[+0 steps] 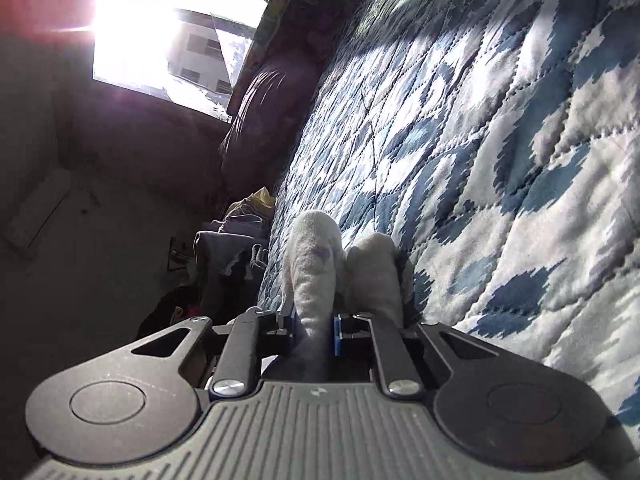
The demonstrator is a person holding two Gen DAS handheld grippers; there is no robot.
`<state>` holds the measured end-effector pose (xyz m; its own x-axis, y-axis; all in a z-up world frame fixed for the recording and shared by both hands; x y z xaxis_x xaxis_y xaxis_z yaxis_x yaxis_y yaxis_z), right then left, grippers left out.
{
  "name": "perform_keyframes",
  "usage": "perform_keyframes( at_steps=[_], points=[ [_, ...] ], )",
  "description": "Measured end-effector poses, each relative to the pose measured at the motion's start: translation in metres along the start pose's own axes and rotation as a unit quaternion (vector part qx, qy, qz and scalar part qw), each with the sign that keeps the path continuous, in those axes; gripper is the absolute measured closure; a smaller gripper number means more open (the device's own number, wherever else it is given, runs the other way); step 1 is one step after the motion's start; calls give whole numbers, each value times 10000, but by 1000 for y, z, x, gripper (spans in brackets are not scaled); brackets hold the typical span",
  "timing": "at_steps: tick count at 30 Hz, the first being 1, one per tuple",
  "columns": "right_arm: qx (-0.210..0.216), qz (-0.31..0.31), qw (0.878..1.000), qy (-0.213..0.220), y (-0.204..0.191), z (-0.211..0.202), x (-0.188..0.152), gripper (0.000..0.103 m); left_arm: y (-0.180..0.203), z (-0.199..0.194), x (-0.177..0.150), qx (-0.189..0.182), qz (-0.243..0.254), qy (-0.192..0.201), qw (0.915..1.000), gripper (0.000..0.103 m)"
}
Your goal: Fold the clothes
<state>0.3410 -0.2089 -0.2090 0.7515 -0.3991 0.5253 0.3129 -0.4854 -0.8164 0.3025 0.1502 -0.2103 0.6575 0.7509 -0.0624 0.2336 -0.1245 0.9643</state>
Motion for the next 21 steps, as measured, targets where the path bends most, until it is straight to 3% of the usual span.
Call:
perform_keyframes(
  at_steps=[3,4,5,7,9,11,13,15,16,18,19,20,21],
  points=[
    [-227,-282,9993,126,-17,-11,7,70,15,-7,-4,170,247,90,9995,60],
    [-383,-474,9980,182,-24,-15,10,60,23,-12,-7,266,435,198,9985,37],
    [-513,-671,9961,262,-30,-21,13,57,34,-21,-11,543,728,391,9951,32],
    [-883,-1102,9890,448,-43,-34,17,55,51,-33,-22,764,1329,495,9869,32],
    [-1090,-1620,9789,608,-59,-48,15,55,69,-45,-36,1057,1999,726,9714,32],
    [-1193,-2514,9579,707,-84,-63,4,56,90,-57,-61,1111,2821,793,9496,32],
    [-1152,-3507,9269,678,-111,-74,-18,56,104,-64,-92,1024,3588,696,9251,32],
    [-1151,-4383,8899,520,-132,-76,-41,58,108,-61,-122,1050,4334,581,8932,32],
    [-1203,-4675,8750,354,-137,-70,-52,59,105,-56,-137,1195,4795,478,8680,32],
    [-1288,-4815,8669,75,-133,-58,-66,59,88,-32,-154,1619,5516,331,8176,34],
    [-1341,-4723,8711,92,-129,-53,-66,60,80,-20,-154,1763,5697,407,8017,35],
    [-1392,-4626,8755,113,-125,-49,-66,60,74,-13,-152,1776,5814,541,7921,35],
    [-1434,-4491,8817,180,-121,-46,-63,60,70,-8,-149,1741,5862,607,7889,35]
  ],
)
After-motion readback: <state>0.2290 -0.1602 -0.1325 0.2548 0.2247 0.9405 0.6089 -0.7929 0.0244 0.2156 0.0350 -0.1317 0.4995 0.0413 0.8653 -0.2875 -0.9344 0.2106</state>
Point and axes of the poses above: each gripper's, at about its wrist camera, not at the fingertips, and z roughly the way its jaws point, y to its right, x to its top, the point moved 4 cm from there along z, roughly the way its jaws point, and after that the axes turned 12 degrees about -z, right-handed, at the moved point
